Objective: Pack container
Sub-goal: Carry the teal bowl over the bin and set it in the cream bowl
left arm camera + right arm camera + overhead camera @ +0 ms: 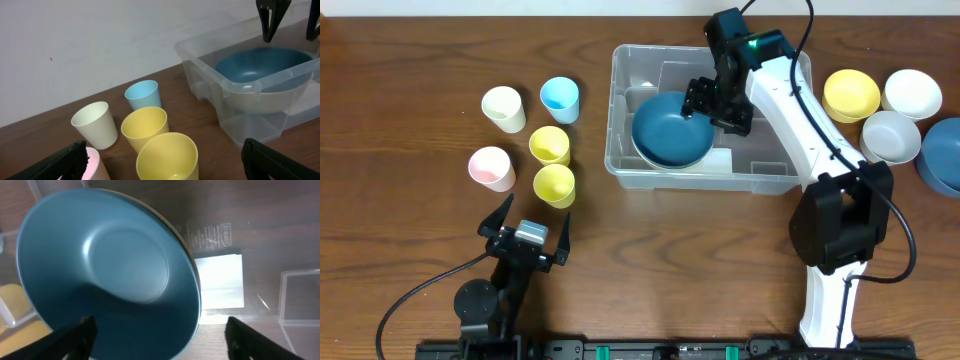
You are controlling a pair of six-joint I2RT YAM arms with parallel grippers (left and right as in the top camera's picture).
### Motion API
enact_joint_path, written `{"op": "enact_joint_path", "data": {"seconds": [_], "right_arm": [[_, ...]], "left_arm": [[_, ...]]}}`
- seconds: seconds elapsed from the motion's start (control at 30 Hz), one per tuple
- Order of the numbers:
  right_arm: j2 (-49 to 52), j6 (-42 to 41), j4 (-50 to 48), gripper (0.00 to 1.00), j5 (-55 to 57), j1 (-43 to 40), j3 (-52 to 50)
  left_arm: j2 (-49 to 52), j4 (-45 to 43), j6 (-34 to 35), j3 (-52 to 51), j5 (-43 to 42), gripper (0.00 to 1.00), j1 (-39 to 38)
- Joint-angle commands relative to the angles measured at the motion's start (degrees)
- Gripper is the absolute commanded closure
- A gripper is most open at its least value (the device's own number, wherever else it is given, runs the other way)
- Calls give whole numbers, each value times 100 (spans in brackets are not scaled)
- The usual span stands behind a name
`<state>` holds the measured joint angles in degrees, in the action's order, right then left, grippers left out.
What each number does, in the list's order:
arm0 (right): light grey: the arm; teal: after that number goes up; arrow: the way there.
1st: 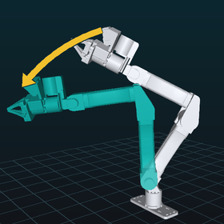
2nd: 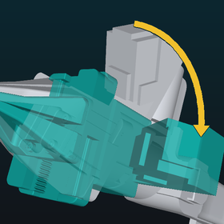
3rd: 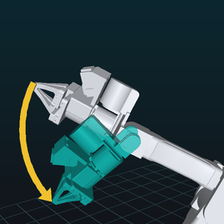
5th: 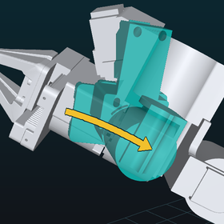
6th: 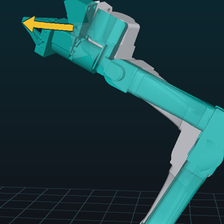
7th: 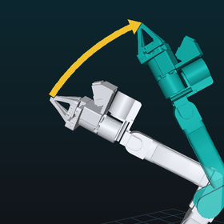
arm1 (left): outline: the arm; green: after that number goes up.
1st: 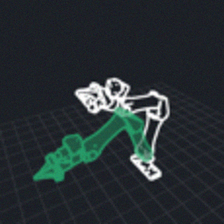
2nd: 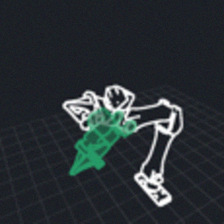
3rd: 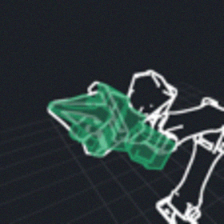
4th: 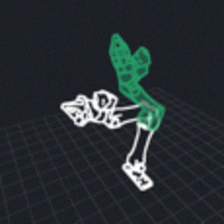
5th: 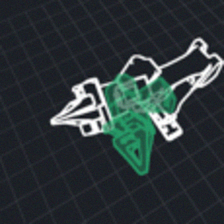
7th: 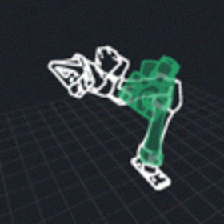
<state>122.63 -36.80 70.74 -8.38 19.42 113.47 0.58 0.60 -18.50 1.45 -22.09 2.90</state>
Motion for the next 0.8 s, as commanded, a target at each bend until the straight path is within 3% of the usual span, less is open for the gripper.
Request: {"op": "enact_joint_path", "data": {"seconds": [0.0, 0.2, 0.4, 0.47, 0.77], "right_arm": [[-28, 131, 74, 15, -24, -9, 122], [-160, 352, 1003, 12, -39, -374, 1357], [-461, 229, 2675, 1, 546, -1539, 3080], [-715, 732, 2660, 1, 251, -2065, 3115], [-1626, 675, 2658, 1, 496, -4385, 2492]], "left_arm": [[-35, 179, -94, -122, -33, 2, 26], [-35, 179, -94, -122, -33, 2, 26], [-35, 179, -94, -122, -33, 2, 26], [-35, 179, -94, -122, -33, 2, 26], [-35, 179, -94, -122, -33, 2, 26]]}}
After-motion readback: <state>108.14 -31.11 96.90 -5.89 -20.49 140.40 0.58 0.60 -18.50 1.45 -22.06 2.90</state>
